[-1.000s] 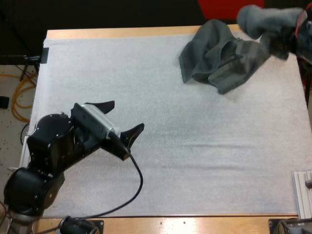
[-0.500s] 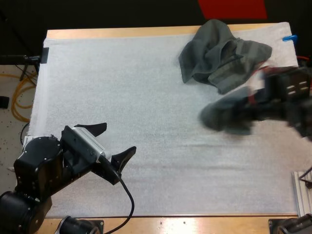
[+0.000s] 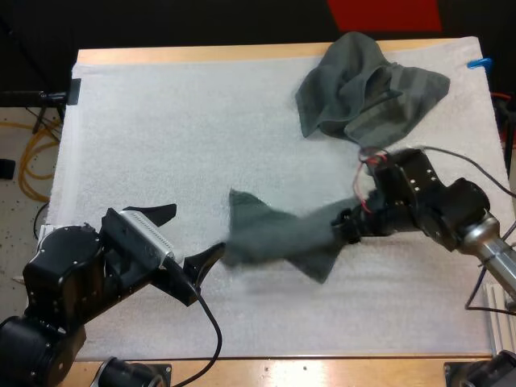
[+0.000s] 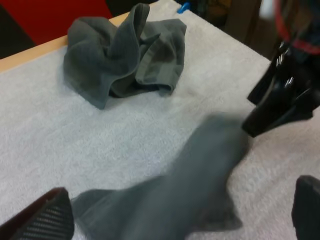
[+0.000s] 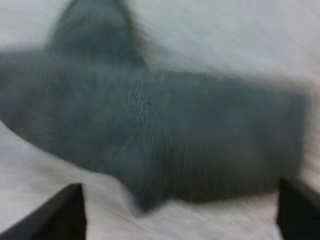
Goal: Pick towel from pile fold and stack
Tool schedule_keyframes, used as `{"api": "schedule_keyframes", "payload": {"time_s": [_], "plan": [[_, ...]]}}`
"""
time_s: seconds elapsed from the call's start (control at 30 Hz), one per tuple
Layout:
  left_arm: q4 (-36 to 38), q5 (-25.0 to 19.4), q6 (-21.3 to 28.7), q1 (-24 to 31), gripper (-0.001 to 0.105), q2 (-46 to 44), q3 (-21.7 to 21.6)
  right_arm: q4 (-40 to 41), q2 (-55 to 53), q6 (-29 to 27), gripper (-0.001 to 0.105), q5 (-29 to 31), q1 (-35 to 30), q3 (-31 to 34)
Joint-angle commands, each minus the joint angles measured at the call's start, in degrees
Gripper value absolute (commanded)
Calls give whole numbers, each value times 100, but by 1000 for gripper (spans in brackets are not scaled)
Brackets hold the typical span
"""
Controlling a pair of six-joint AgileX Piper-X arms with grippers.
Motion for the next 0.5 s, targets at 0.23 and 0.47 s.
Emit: {"api": "schedule_keyframes", "payload": {"time_s": [0.23,0.47], "plan": [[14,-4,-18,-28,85,-15,-47,42,-103,-111,69,447,-547,110],[235,-4,0,-28,85,-2,-47,-354,-81,-367,69,208,-503,269]]}}
